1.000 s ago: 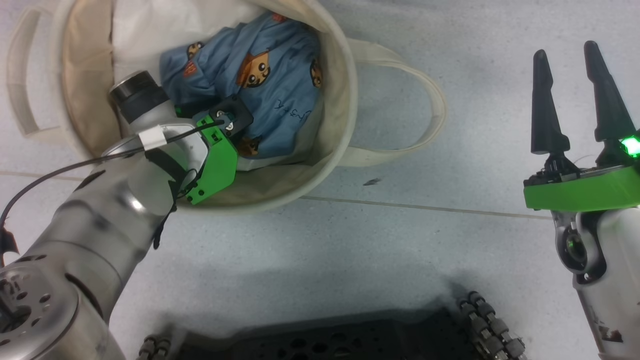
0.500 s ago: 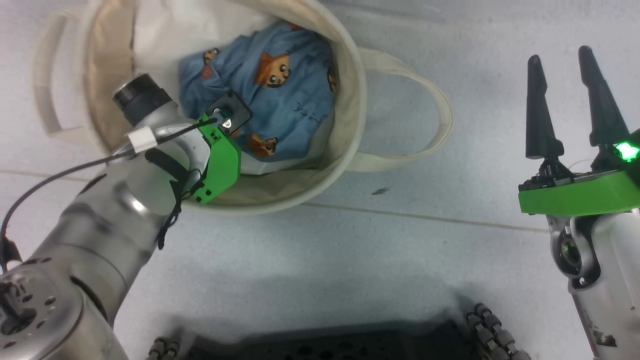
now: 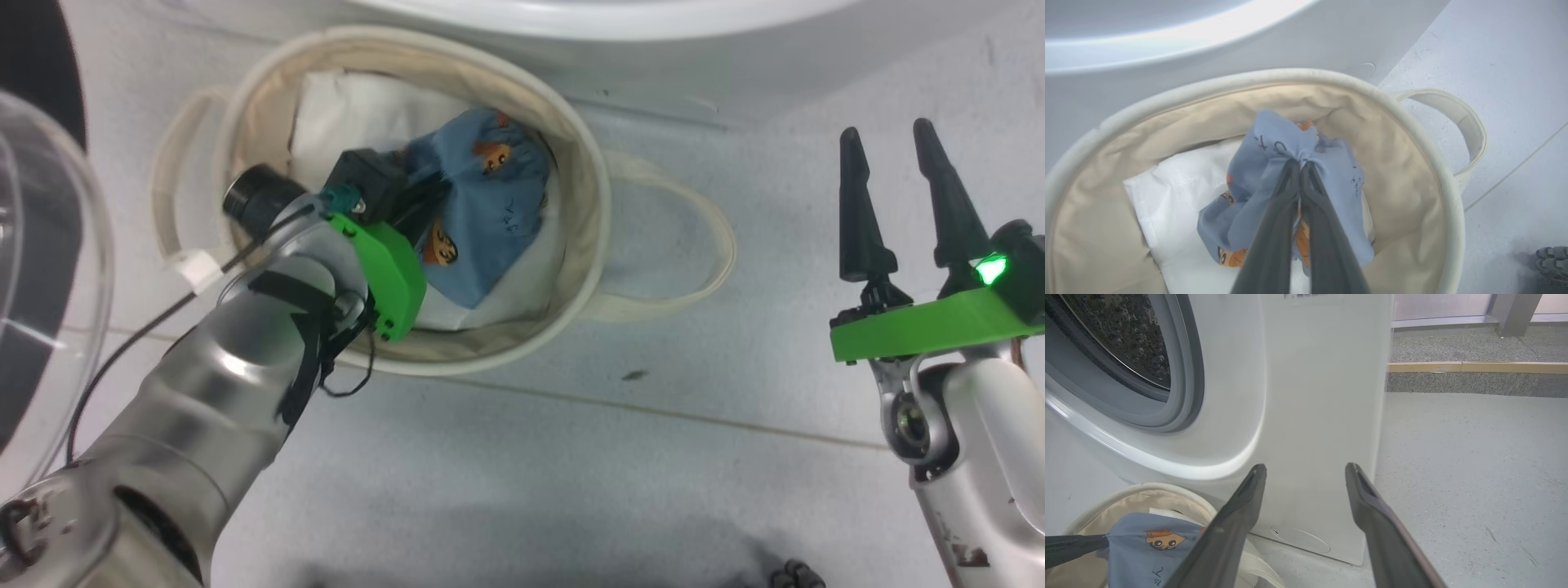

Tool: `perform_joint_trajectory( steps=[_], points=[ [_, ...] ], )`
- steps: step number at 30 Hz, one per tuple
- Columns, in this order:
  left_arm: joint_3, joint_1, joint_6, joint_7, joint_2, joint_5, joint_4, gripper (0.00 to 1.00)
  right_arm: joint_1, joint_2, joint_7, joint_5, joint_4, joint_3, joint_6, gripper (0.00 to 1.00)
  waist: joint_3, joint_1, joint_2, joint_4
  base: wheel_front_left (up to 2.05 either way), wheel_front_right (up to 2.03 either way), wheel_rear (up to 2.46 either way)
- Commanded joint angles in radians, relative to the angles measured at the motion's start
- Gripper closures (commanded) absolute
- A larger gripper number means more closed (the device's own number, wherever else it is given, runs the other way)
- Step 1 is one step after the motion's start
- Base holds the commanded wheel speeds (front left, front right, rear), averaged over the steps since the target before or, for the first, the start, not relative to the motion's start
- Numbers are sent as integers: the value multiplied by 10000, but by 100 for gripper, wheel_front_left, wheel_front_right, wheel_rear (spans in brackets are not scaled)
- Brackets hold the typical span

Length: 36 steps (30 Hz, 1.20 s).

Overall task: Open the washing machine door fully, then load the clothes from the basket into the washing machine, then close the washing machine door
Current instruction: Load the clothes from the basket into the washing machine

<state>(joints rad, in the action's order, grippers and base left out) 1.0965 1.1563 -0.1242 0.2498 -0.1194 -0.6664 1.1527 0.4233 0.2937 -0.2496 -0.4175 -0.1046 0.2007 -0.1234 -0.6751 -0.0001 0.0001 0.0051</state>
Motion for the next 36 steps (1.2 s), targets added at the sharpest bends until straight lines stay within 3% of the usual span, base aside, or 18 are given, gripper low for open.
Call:
perform_joint_trajectory(
  steps=[1,9,19,25,36],
  points=[
    [-419,10,-14,114,-354,21,-382,100,-431,-44,-116,-68,229,140,-73,0,433,1,-1,98,0,0,0],
    [-3448,-1948,295,118,-1041,826,-3470,100,-1034,-404,-120,-459,-256,143,-73,0,1935,1,-1,230,0,0,0],
    [-6195,-4006,67,119,-775,1623,-5387,100,-1823,-667,-121,-981,-815,349,-73,0,3869,1,-1,205,0,0,0],
    [-6936,-4366,-21,119,-558,1857,-5910,100,-2235,-738,-121,-1197,-965,501,-73,0,4565,1,-1,143,0,0,0],
    [-7427,-3656,-45,120,-549,2616,-5903,100,-2415,-700,-122,-1253,-908,480,-73,0,4650,1,-1,21,0,0,0]
  ],
)
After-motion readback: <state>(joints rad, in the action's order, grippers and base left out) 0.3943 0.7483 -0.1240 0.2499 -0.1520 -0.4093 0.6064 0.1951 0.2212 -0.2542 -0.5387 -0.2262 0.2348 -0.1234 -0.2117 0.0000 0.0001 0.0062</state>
